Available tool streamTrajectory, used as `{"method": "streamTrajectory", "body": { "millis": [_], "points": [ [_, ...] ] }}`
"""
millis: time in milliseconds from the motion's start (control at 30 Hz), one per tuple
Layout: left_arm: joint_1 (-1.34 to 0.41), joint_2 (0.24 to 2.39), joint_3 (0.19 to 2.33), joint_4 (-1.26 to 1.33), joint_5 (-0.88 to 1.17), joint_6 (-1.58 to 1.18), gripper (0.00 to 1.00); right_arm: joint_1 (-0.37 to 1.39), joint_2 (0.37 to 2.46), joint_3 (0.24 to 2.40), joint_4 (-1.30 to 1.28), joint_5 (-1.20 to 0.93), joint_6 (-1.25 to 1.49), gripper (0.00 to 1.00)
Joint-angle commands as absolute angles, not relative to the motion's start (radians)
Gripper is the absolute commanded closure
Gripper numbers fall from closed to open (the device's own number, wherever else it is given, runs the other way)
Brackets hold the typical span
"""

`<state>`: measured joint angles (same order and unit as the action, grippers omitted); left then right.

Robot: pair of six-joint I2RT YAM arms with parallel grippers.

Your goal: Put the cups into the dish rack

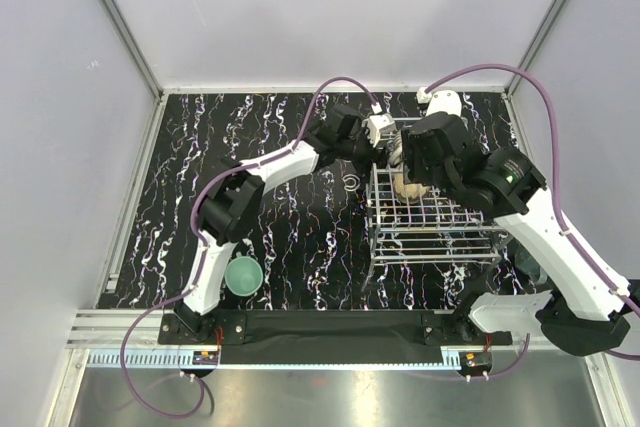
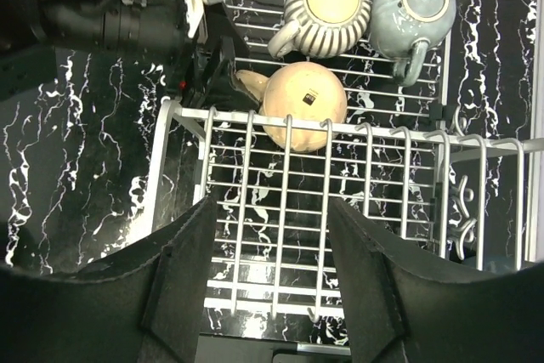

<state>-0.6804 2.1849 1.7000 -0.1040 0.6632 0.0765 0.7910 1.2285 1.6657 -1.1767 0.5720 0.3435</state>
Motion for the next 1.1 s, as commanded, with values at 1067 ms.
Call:
{"method": "streamTrajectory", "body": {
  "millis": [1067],
  "points": [
    [-0.451,1.56,1.379,-0.169,0.104,-0.46,0.26,0.491,1.759,2.233,-1.264,0.198,0.264,0.36]
  ]
}}
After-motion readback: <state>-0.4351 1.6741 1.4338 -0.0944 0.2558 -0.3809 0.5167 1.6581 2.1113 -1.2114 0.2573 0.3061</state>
